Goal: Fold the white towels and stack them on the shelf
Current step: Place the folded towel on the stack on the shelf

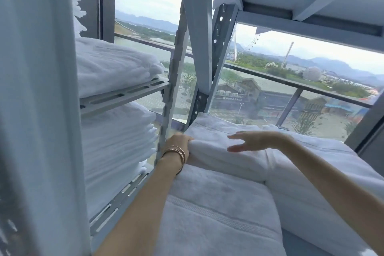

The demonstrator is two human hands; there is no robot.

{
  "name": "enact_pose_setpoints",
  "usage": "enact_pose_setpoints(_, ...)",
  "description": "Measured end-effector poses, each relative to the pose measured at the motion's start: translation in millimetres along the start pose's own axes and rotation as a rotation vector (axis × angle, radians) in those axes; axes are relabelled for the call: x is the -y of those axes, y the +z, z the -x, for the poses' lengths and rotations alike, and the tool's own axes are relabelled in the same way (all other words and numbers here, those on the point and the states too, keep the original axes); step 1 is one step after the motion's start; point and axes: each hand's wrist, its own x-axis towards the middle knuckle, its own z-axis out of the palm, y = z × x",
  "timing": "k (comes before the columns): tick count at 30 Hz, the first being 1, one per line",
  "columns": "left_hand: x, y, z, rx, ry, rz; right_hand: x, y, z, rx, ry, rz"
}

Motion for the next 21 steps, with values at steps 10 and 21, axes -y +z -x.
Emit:
enact_pose_setpoints(10,-36.6,-5.0,-7.3,-0.048,0.119,-0.155,10.8,51.3,26.4,-0.084,-0.039,-0.063)
enact_pose_setpoints(21,-63.9,15.5,35.4,0.244,0.173,-0.293,22.2,43.5,80.6,-0.406,0.018,-0.186)
